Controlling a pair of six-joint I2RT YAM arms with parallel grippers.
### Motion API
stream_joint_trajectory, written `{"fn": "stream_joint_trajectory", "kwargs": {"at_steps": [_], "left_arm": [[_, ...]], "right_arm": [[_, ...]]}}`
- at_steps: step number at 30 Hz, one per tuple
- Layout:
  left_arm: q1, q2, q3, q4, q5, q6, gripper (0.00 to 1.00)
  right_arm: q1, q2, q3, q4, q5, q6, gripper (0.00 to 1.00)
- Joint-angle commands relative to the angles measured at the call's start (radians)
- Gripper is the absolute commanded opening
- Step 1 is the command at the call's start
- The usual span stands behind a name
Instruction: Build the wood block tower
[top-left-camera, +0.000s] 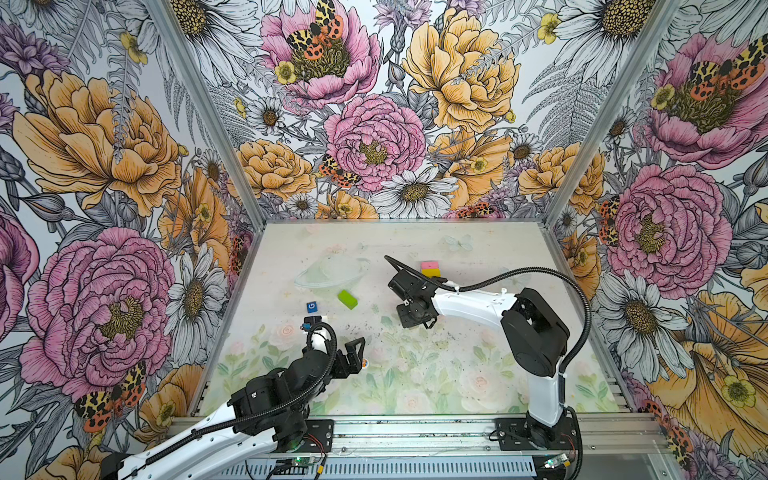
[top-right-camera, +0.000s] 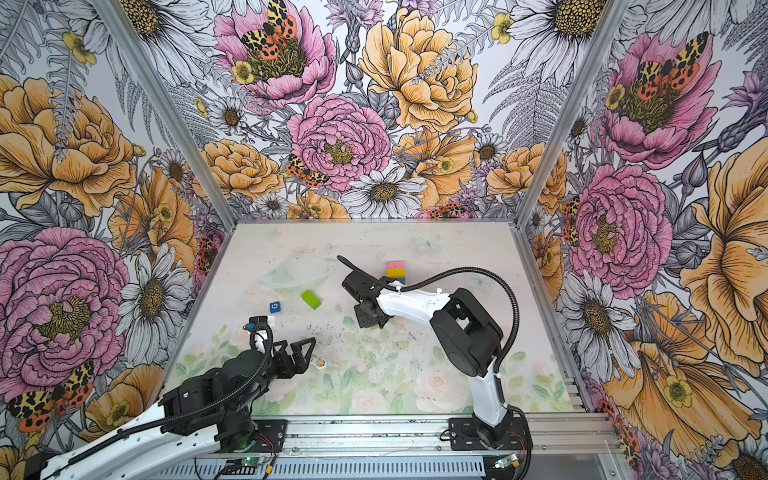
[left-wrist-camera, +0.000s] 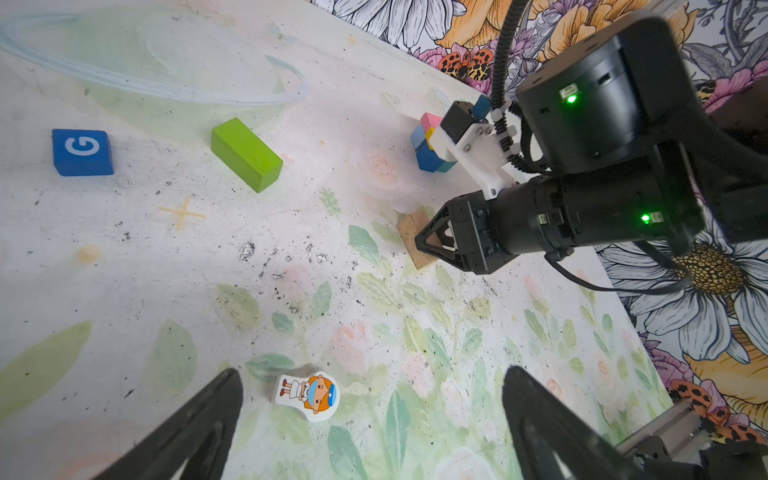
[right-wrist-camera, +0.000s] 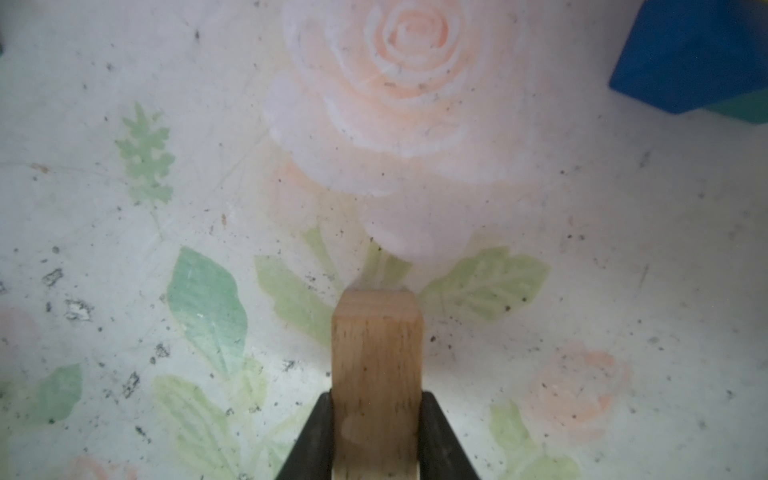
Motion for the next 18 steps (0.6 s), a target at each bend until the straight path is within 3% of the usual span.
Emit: {"fn": "stream_joint_trajectory", "kwargs": {"at_steps": [1, 7, 13, 18], "left_arm": [[0.010, 0.021, 0.045, 0.035, 0.051, 0.061, 0.99], [0.012, 0.089, 0.078, 0.082, 0.121, 0.126, 0.99], [0.015, 0.142, 0.119, 0.096, 0.168, 0.183, 0.99], [0.048, 0.188, 0.171, 0.101, 0.204, 0.229, 0.99]], "right_arm": [[-0.009, 0.006, 0.036, -0.010, -0.002, -0.004, 0.28], [-0.010, 0.036, 0.036, -0.008, -0.011, 0.004, 0.34], [-0.010, 0.022, 0.033, -0.010, -0.002, 0.003, 0.25], [-0.052, -0.016, 0.038, -0.011, -0.021, 0.002, 0.24]]}}
